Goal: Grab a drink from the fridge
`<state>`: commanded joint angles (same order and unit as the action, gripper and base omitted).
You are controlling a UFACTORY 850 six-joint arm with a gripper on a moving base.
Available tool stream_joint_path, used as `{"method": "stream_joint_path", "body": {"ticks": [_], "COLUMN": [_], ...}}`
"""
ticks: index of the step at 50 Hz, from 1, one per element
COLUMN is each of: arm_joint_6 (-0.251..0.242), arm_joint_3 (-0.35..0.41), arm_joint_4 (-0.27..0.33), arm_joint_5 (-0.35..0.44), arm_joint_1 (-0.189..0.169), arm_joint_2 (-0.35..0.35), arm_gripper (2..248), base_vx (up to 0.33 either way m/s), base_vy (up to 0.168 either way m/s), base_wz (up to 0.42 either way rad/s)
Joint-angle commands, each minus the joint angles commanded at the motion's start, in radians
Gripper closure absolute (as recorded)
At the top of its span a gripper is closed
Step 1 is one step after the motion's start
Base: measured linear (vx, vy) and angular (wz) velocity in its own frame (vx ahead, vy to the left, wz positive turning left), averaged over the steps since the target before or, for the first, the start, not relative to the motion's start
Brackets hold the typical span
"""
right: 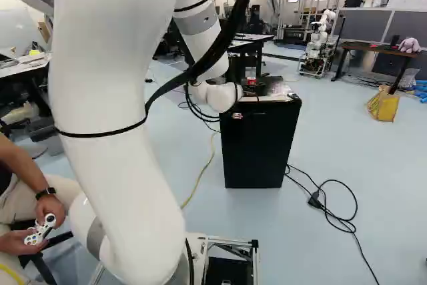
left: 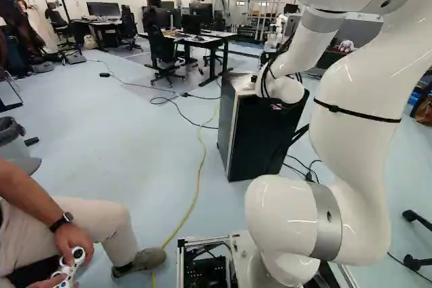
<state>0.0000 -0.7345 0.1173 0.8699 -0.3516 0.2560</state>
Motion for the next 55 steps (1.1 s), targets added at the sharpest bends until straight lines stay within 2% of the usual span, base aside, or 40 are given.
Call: {"method": "stream_joint_path", "body": {"ticks": [55], "arm_joint_6": [0.000], "arm_joint_3": [-0.144], "arm_joint_4": [0.000], "arm_joint_5": [-0.002], "arm_joint_1": [0.025], "arm_joint_2": [0.121], "arm_gripper": [3], "base_vx": [0.000], "base_vy": [0.000], "base_wz": [0.000]}}
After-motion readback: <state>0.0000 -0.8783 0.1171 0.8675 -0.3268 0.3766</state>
